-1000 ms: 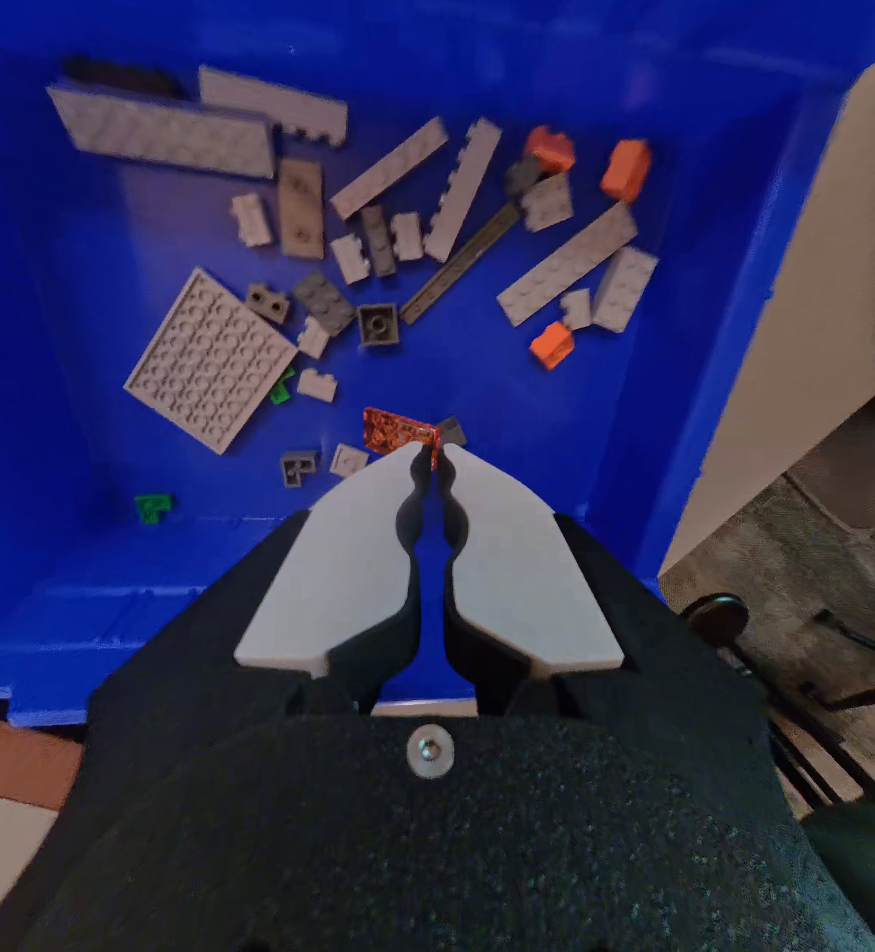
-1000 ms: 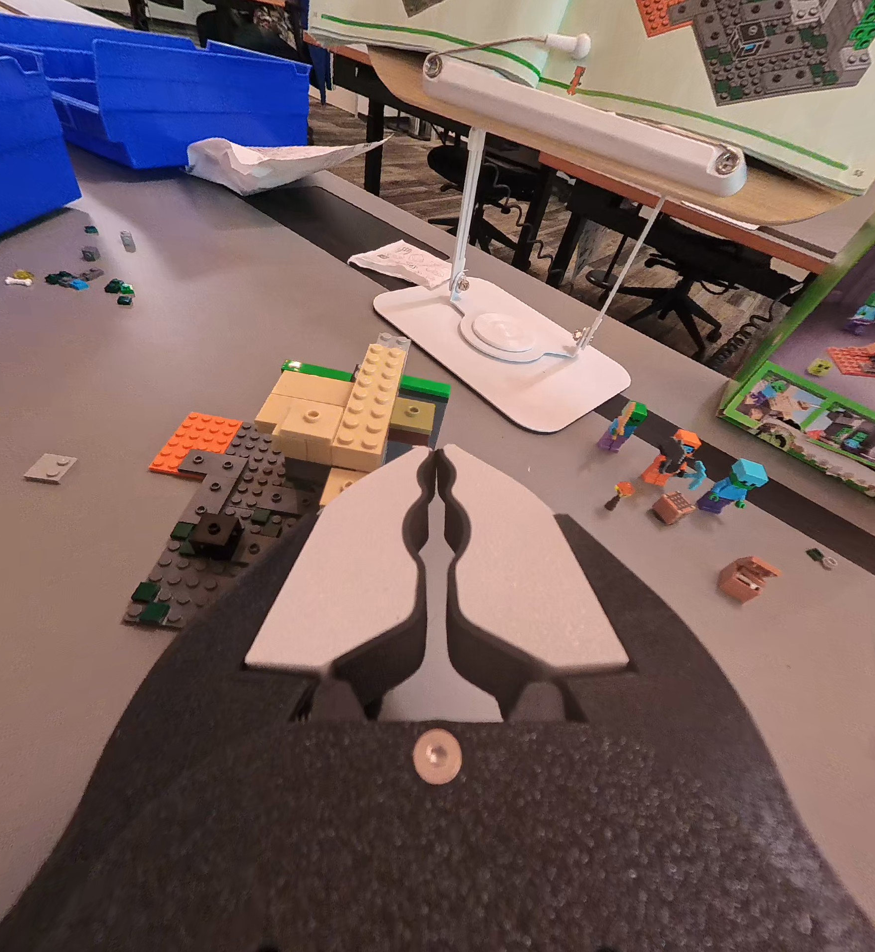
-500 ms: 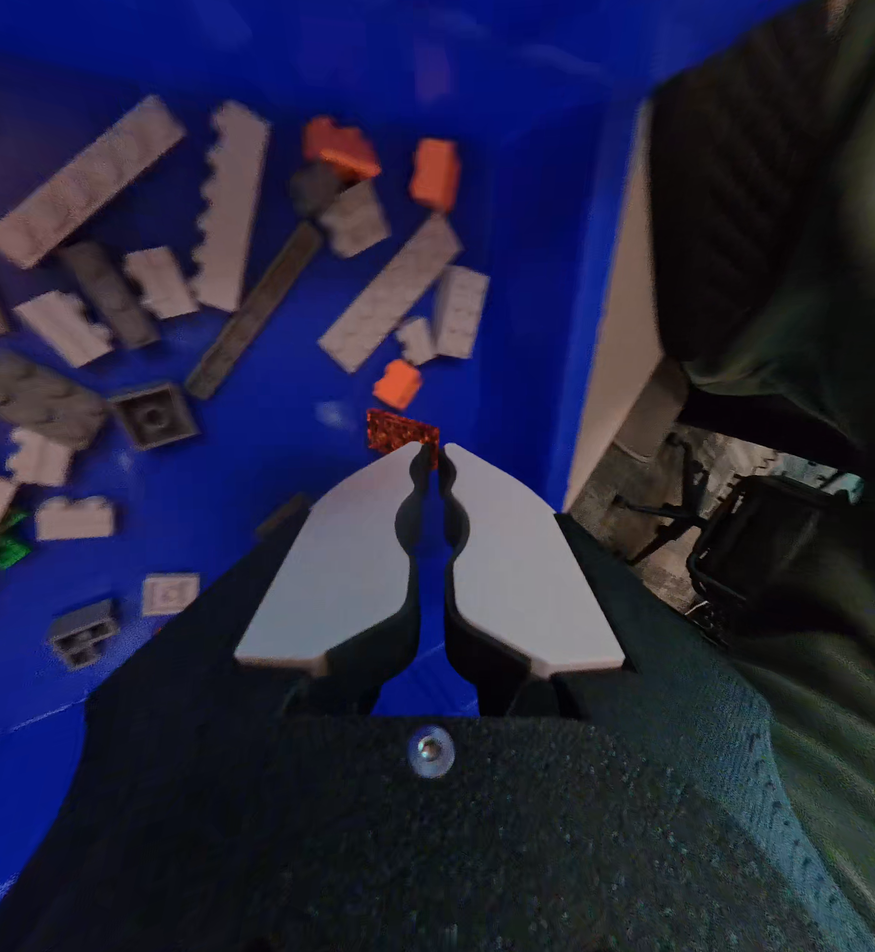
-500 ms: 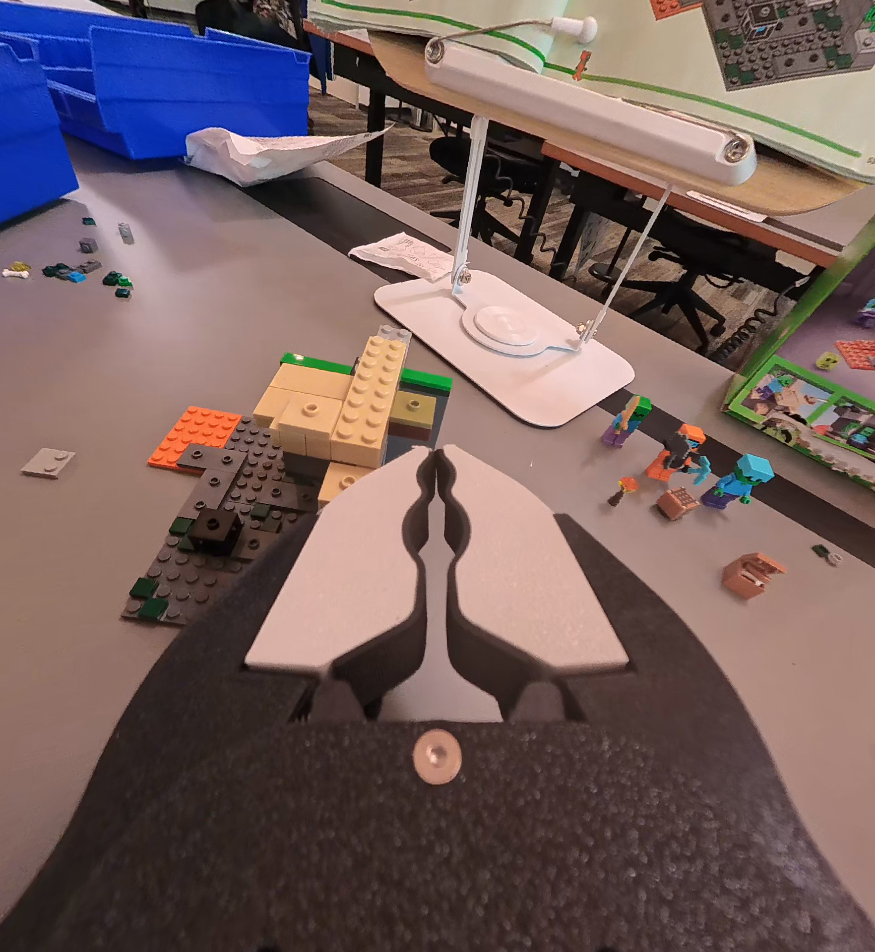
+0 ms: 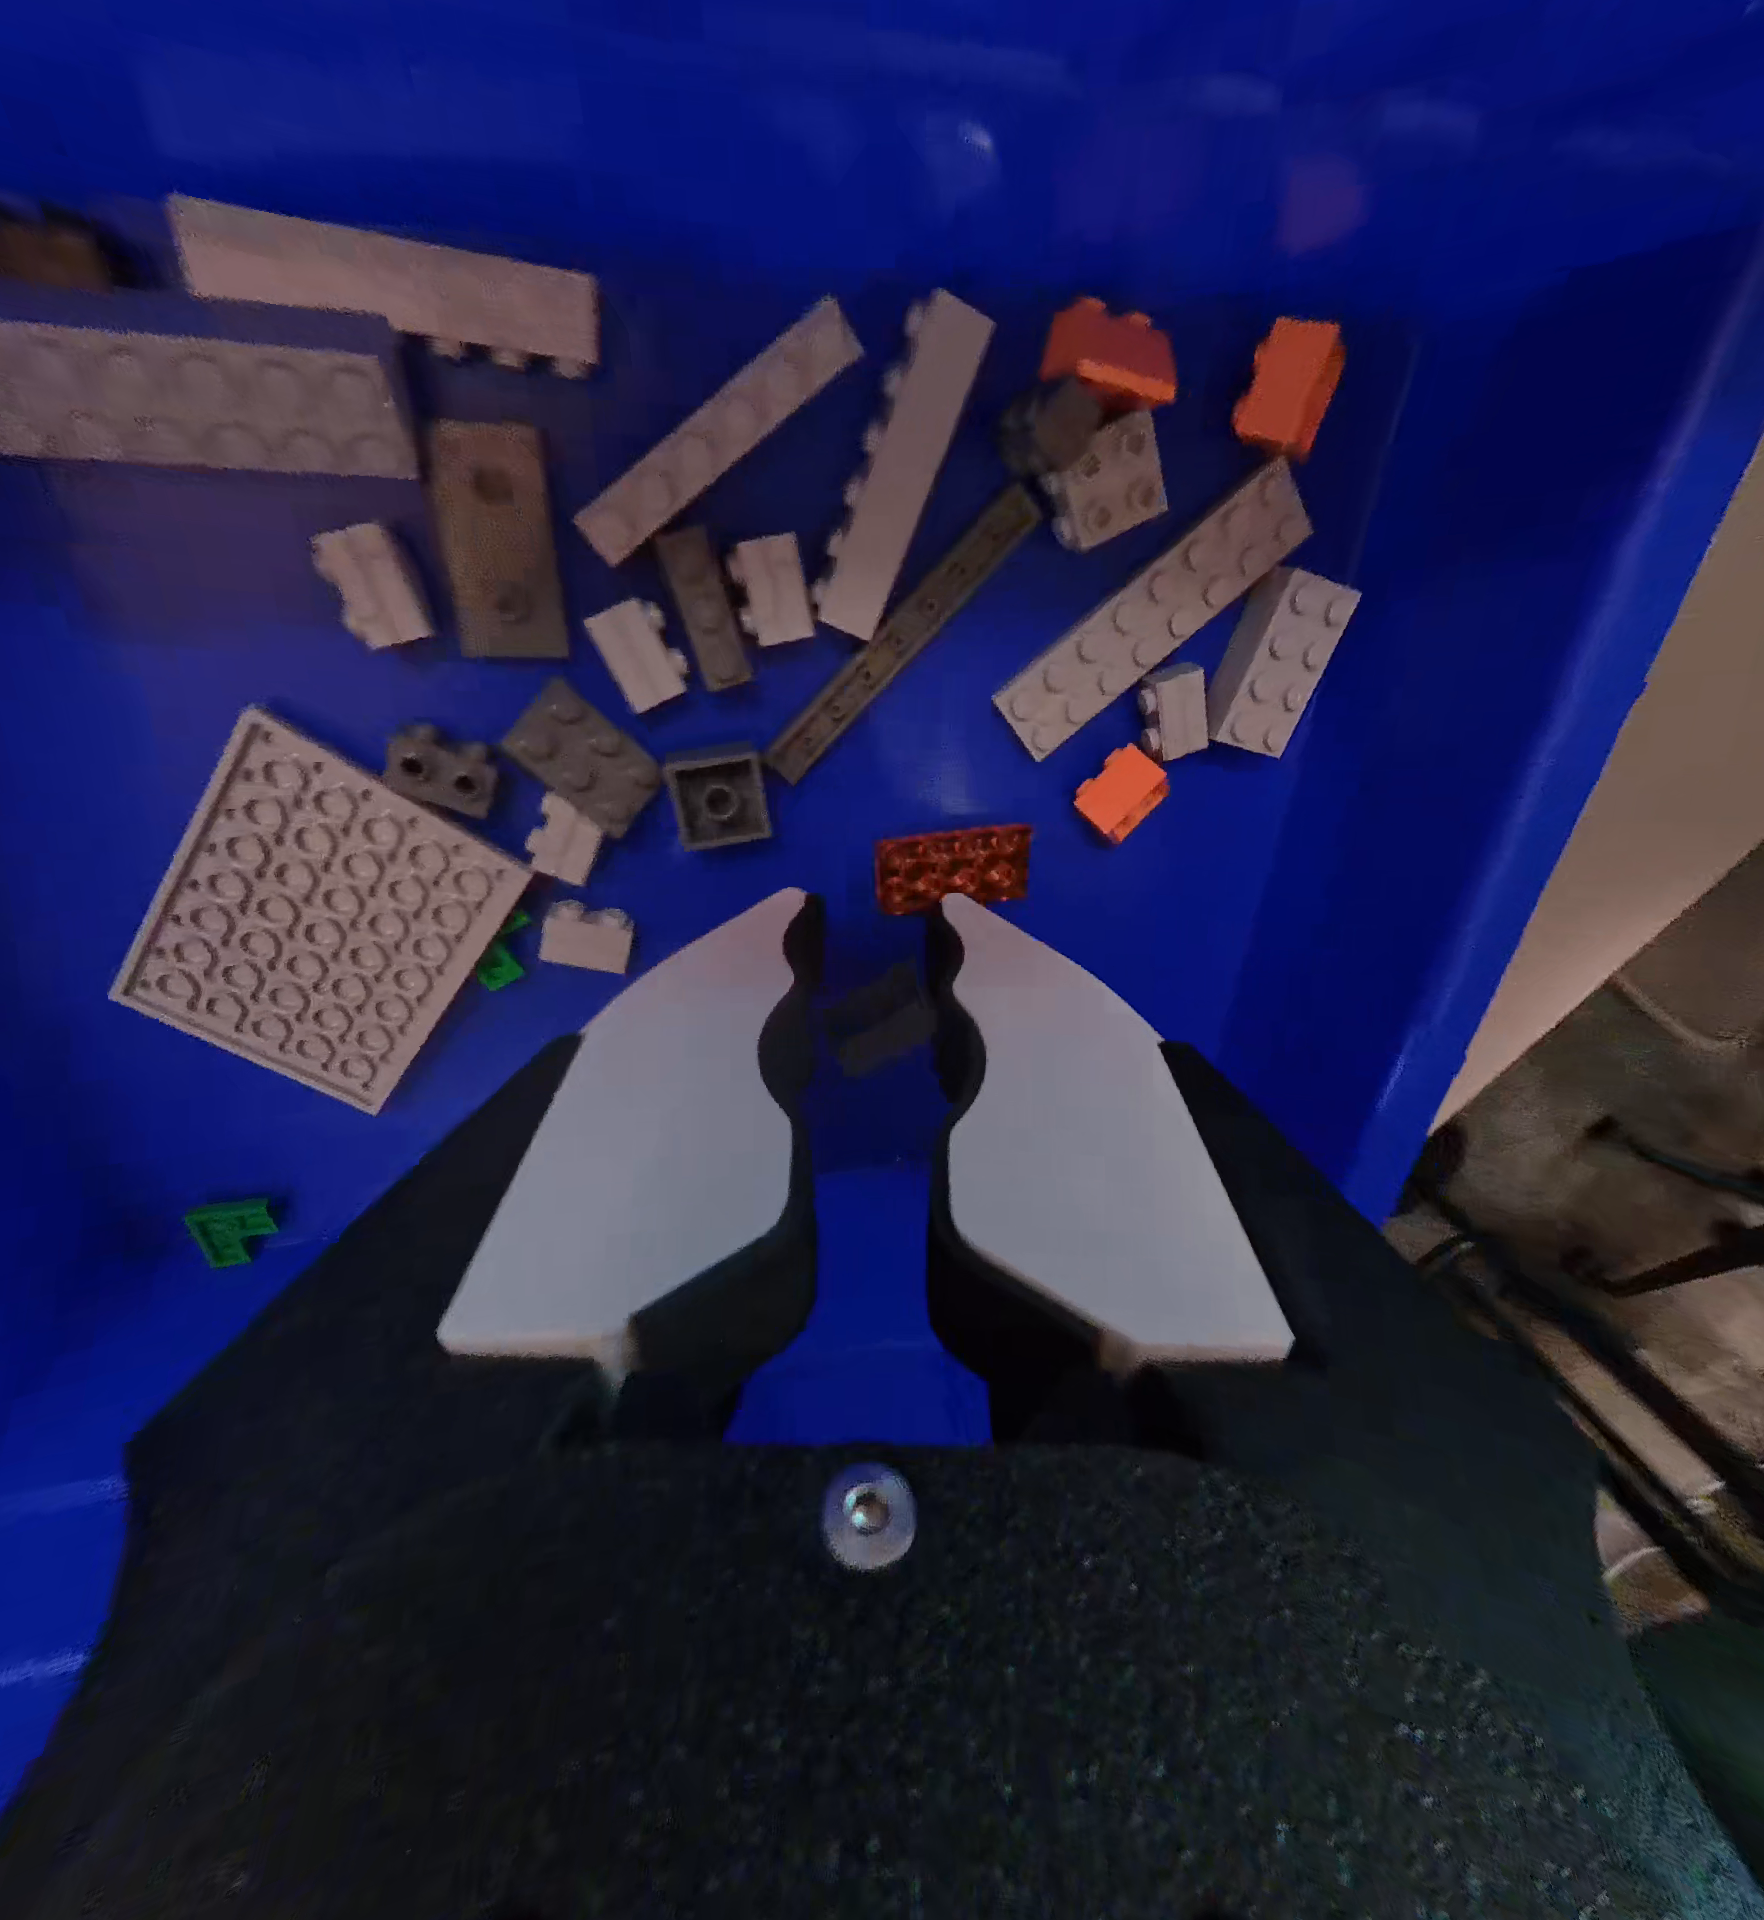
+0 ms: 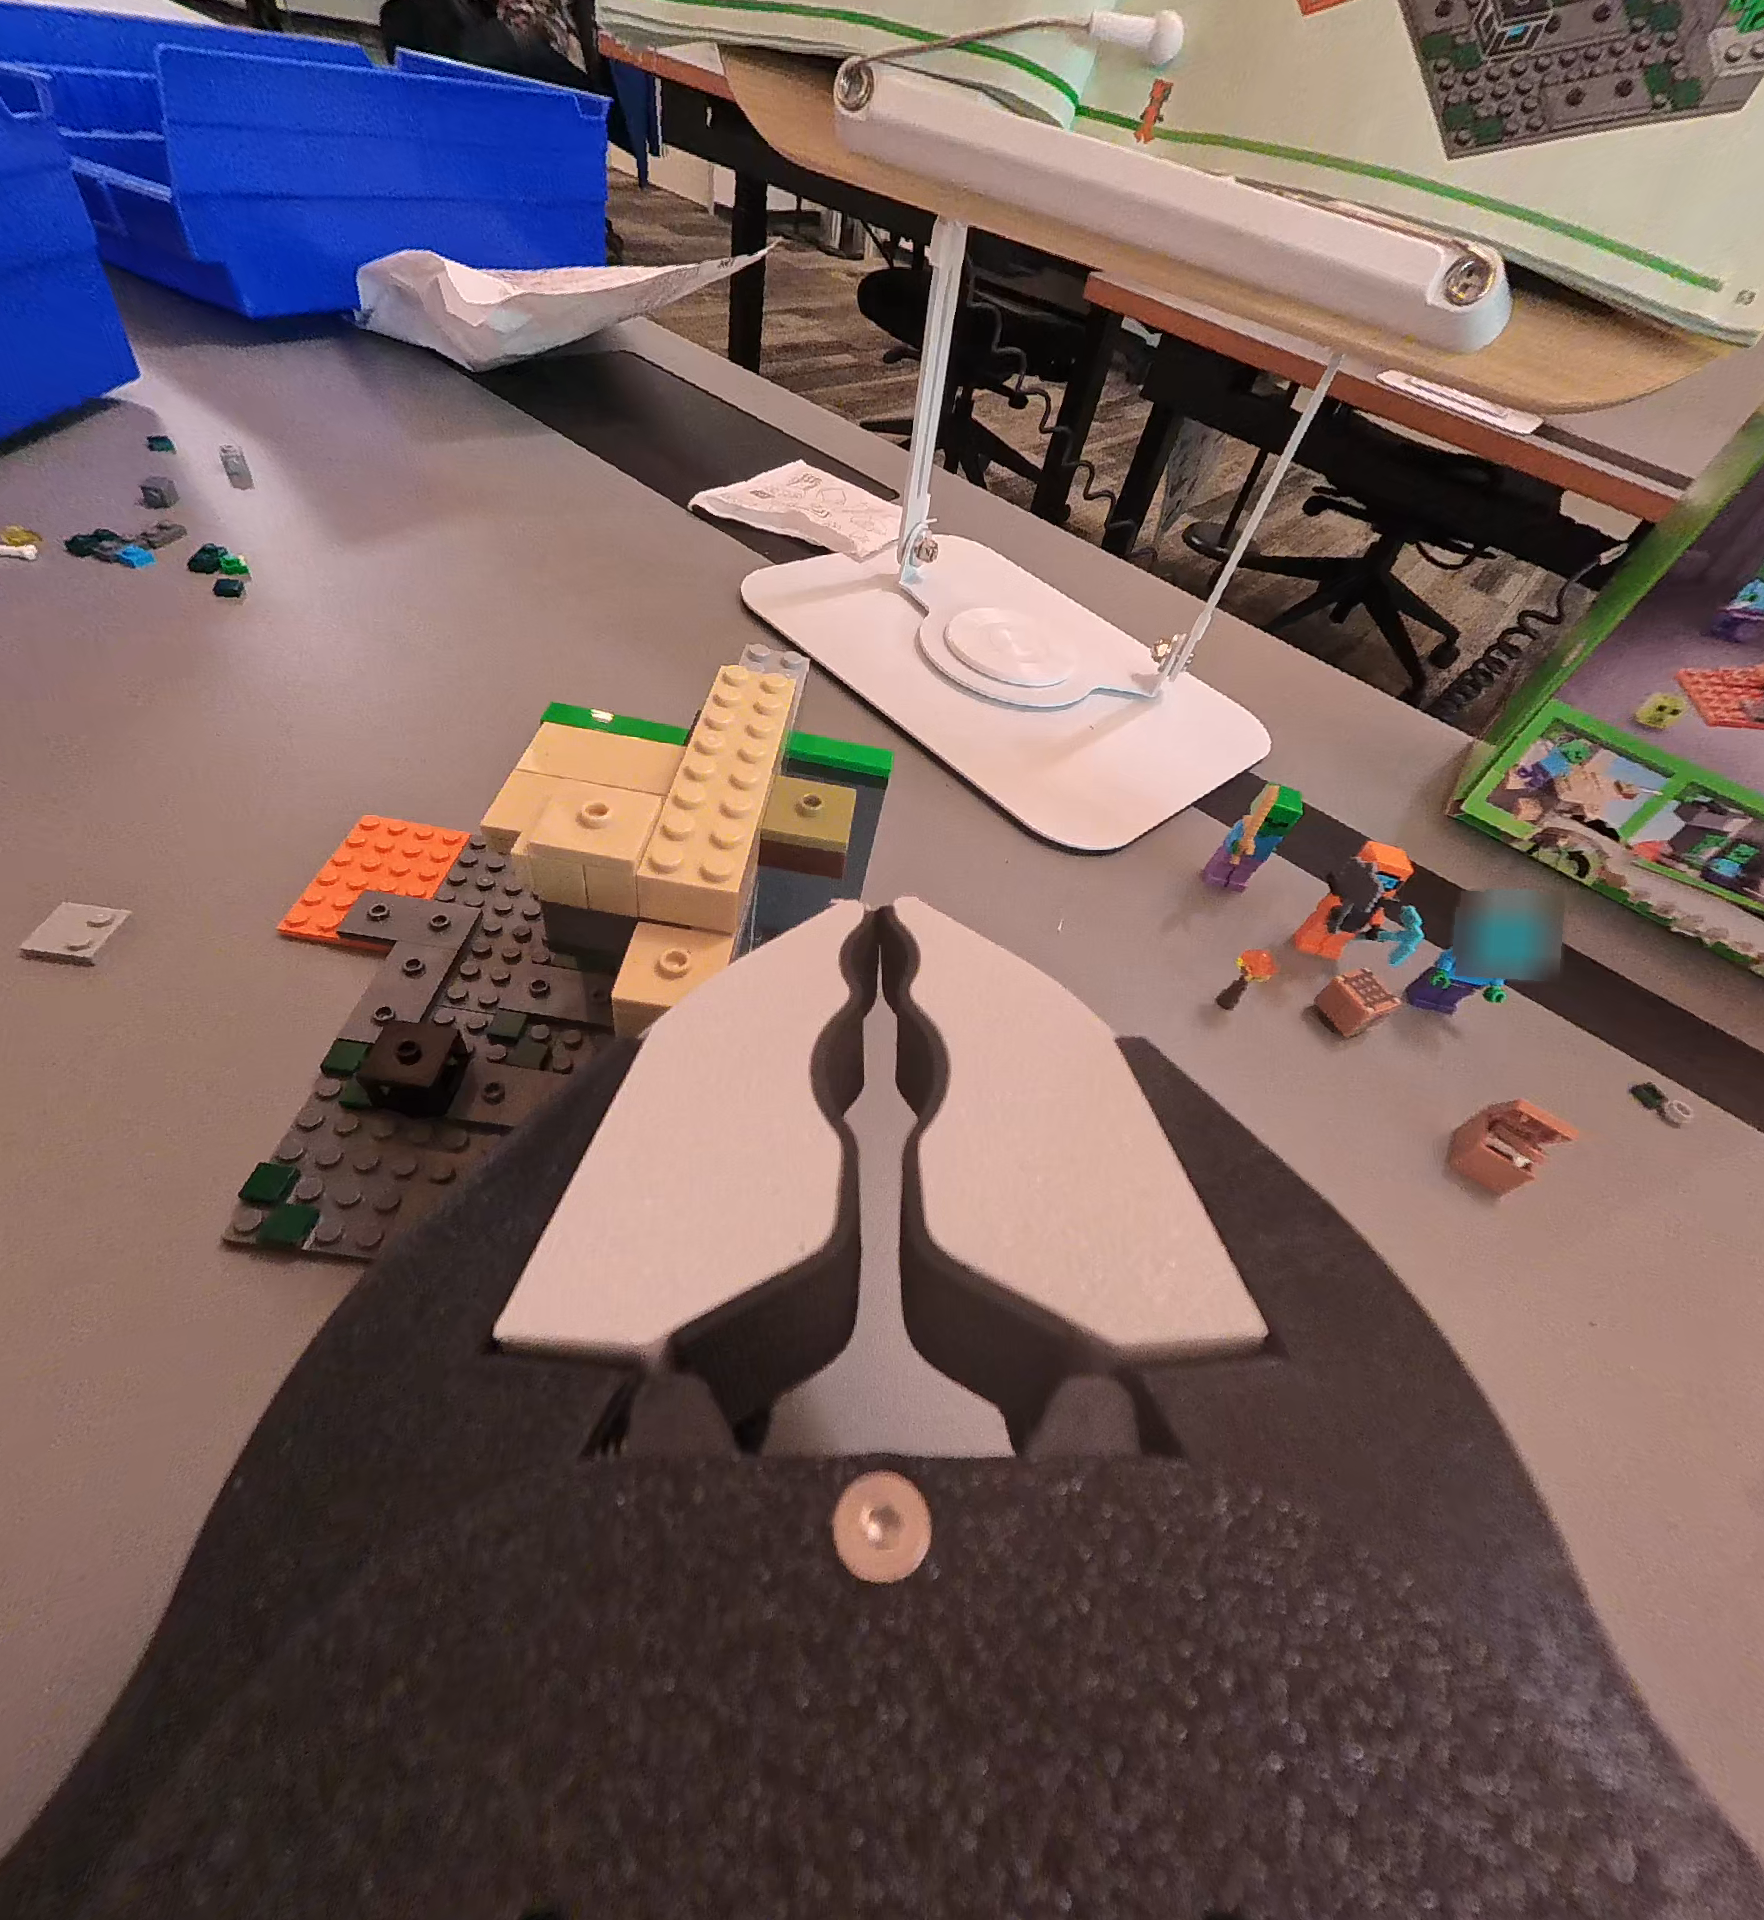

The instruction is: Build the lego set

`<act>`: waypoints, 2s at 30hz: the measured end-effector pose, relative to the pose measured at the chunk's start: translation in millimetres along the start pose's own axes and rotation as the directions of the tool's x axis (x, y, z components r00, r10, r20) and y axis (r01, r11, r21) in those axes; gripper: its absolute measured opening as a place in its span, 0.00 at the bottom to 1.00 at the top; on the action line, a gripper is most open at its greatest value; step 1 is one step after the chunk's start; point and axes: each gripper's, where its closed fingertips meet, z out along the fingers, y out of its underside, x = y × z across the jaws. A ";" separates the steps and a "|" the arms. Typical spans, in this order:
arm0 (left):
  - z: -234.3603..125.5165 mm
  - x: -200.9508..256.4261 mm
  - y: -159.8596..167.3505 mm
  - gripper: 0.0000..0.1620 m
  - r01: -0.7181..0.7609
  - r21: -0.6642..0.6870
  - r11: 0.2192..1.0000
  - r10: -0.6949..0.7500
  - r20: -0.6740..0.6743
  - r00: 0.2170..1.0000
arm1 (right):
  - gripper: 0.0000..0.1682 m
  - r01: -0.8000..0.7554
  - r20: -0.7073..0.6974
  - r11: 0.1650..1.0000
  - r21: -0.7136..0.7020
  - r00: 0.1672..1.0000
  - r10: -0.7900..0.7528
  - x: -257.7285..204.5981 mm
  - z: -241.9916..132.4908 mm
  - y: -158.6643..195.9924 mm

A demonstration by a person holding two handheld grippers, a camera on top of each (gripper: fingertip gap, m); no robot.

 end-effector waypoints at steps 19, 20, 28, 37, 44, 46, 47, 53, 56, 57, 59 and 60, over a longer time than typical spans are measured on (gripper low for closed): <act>11.1 8.7 2.7 0.21 -0.089 -0.037 0.995 0.096 0.285 0.954 | 0.00 0.020 -0.023 1.000 0.018 1.000 -0.019 2.1 -3.9 -6.3; 4.2 10.1 -0.7 0.21 -0.093 0.007 0.996 0.087 0.299 0.950 | 0.00 0.027 -0.031 0.999 0.021 0.999 -0.026 3.2 -4.8 -7.2; -68.9 66.8 -51.4 0.21 -0.233 0.505 0.831 0.012 0.401 0.916 | 0.00 0.159 -0.057 0.984 0.080 0.986 -0.154 -9.5 -24.7 -46.4; -73.6 177.3 -143.3 0.21 -0.449 0.771 0.452 0.038 0.486 0.873 | 0.10 -0.016 0.491 0.998 0.062 0.871 -0.016 -156.7 -50.8 -100.6; -60.0 233.6 -212.3 0.20 -0.590 0.776 0.221 0.087 0.587 0.805 | 0.23 -0.432 0.791 0.863 -0.263 0.415 0.449 -234.1 -72.5 -97.4; -61.9 248.3 -223.6 0.20 -0.629 0.763 0.149 0.093 0.622 0.777 | 0.24 -0.494 0.790 0.801 -0.339 0.313 0.528 -235.2 -78.6 -94.3; -63.3 255.6 -227.9 0.20 -0.647 0.754 0.113 0.092 0.640 0.763 | 0.24 -0.515 0.785 0.776 -0.363 0.279 0.553 -234.5 -81.4 -92.4; -62.3 285.2 -247.1 0.20 -0.750 0.662 0.006 0.072 0.747 0.661 | 0.19 -0.595 0.769 0.645 -0.480 0.069 0.636 -232.8 -103.8 -90.8; -57.0 290.9 -253.1 0.20 -0.757 0.654 -0.009 0.083 0.754 0.651 | 0.12 -0.600 0.763 0.627 -0.497 0.043 0.645 -228.2 -108.8 -86.1; -53.5 291.7 -254.1 0.20 -0.733 0.680 -0.002 0.107 0.729 0.676 | 0.10 -0.586 0.767 0.649 -0.485 0.071 0.638 -226.5 -109.7 -82.2; -45.7 291.1 -253.9 0.22 -0.658 0.753 0.020 0.168 0.646 0.744 | 0.10 -0.532 0.771 0.729 -0.430 0.203 0.603 -218.2 -107.4 -70.5; -42.0 290.9 -252.3 0.22 -0.598 0.801 0.033 0.210 0.579 0.788 | 0.10 -0.489 0.774 0.779 -0.393 0.281 0.567 -211.9 -106.2 -64.4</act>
